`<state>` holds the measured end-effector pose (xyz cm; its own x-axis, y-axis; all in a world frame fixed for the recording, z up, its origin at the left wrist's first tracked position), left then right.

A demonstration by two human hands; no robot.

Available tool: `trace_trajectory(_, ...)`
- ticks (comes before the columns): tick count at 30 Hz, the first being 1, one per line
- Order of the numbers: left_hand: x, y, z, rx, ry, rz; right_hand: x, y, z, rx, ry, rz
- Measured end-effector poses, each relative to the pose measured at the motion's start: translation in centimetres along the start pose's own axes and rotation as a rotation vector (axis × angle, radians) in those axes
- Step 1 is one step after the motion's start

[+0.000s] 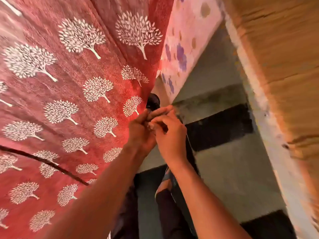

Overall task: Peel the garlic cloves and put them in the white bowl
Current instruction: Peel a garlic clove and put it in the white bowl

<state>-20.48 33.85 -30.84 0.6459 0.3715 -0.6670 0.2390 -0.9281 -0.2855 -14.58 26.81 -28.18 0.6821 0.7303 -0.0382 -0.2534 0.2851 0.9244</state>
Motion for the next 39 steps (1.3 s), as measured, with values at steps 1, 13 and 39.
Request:
trace_trajectory(1,2.4,0.1,2.3,-0.005,-0.024,-0.010,0.9,-2.6,-1.6,0.008,0.013,-0.007)
trace_trajectory(13,22.8,1.6,23.5,0.050,-0.205,-0.087,6.4,-26.0,-18.3,-0.063,0.094,-0.143)
trace_trajectory(39,24.3,-2.4,25.8,0.281,-0.297,0.087,7.7,-29.7,-23.0,-0.031,0.405,-0.168)
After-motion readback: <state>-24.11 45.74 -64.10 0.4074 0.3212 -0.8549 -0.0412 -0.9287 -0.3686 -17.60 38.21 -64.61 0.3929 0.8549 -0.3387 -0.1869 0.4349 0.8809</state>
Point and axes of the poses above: each hand's wrist, its own x-axis towards the middle knuckle, its own z-axis out of the back of the hand, y = z × x, the point moved 1 cm from there along x, towards the middle knuckle, and after that the axes turned 6 degrees about x, right-handed, at the moved point
